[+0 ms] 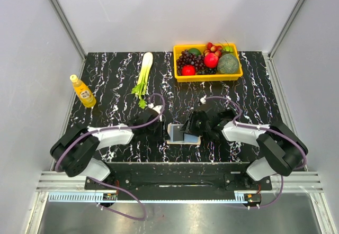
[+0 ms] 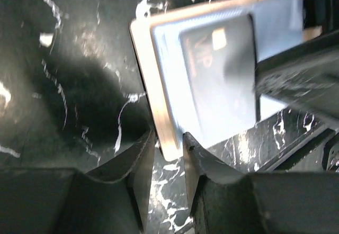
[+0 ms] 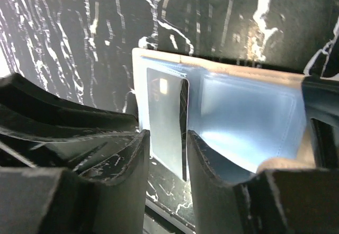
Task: Put the credit cards into the card holder
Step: Insert the credit card into the card holder, then close the card holder at the center of the board.
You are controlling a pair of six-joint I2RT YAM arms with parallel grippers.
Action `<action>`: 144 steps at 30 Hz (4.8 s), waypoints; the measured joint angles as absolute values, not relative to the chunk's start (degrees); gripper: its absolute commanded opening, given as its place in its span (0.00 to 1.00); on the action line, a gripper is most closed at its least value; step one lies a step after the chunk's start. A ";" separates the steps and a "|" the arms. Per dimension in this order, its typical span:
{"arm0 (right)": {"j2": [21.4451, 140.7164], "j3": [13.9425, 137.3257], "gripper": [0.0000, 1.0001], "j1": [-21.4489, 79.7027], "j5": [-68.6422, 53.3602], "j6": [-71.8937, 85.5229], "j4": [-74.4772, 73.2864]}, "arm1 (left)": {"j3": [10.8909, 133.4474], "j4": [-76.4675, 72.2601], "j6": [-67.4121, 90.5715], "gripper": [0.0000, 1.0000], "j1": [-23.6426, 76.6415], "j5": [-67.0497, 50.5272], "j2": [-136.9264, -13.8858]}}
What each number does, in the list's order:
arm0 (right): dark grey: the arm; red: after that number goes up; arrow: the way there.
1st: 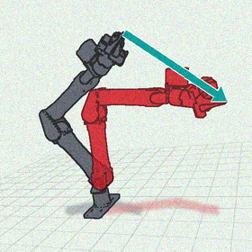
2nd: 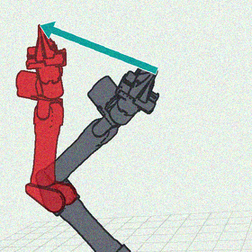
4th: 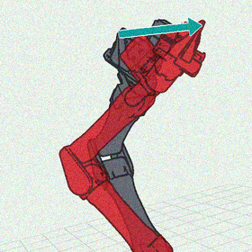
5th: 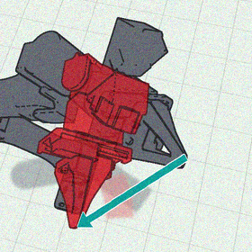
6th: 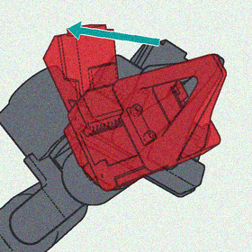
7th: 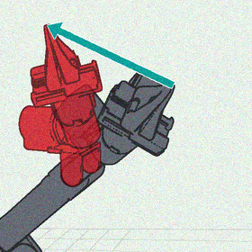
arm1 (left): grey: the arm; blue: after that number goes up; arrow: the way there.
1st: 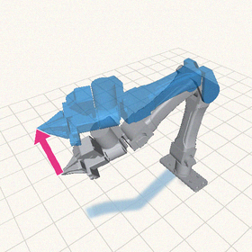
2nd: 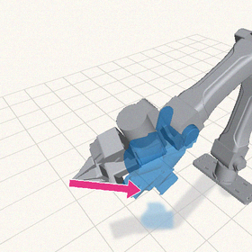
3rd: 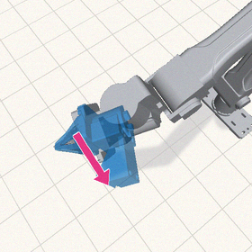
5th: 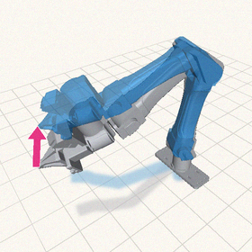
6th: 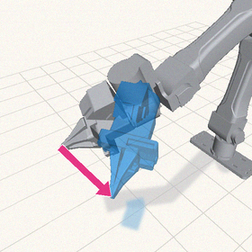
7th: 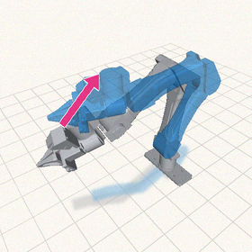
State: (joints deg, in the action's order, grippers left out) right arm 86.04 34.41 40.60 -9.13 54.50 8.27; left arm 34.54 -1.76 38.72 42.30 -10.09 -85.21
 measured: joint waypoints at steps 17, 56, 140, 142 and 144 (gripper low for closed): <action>67.68 35.68 0.49 40.88 -0.14 48.36 -12.36 | 27.70 6.87 40.42 0.61 42.37 -5.45 -69.43; 75.50 38.76 0.56 42.19 9.91 41.01 -18.76 | 27.49 6.26 40.60 0.67 42.37 -6.28 -71.09; 81.89 44.01 0.00 46.37 8.88 42.48 -17.41 | 33.56 -7.11 45.93 0.66 42.96 -17.37 -75.09; 81.89 44.10 0.00 46.46 7.77 42.28 -16.62 | 33.71 -2.04 44.47 0.73 42.78 -13.65 -72.23; 81.91 44.31 0.00 46.54 6.83 41.91 -16.08 | 33.56 2.33 43.81 0.82 42.41 -10.13 -69.56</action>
State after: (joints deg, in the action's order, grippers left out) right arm 81.91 44.31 46.54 6.83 41.91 -16.08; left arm 33.56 2.33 43.81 42.41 -10.13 -69.56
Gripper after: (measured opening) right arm 0.014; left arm 0.708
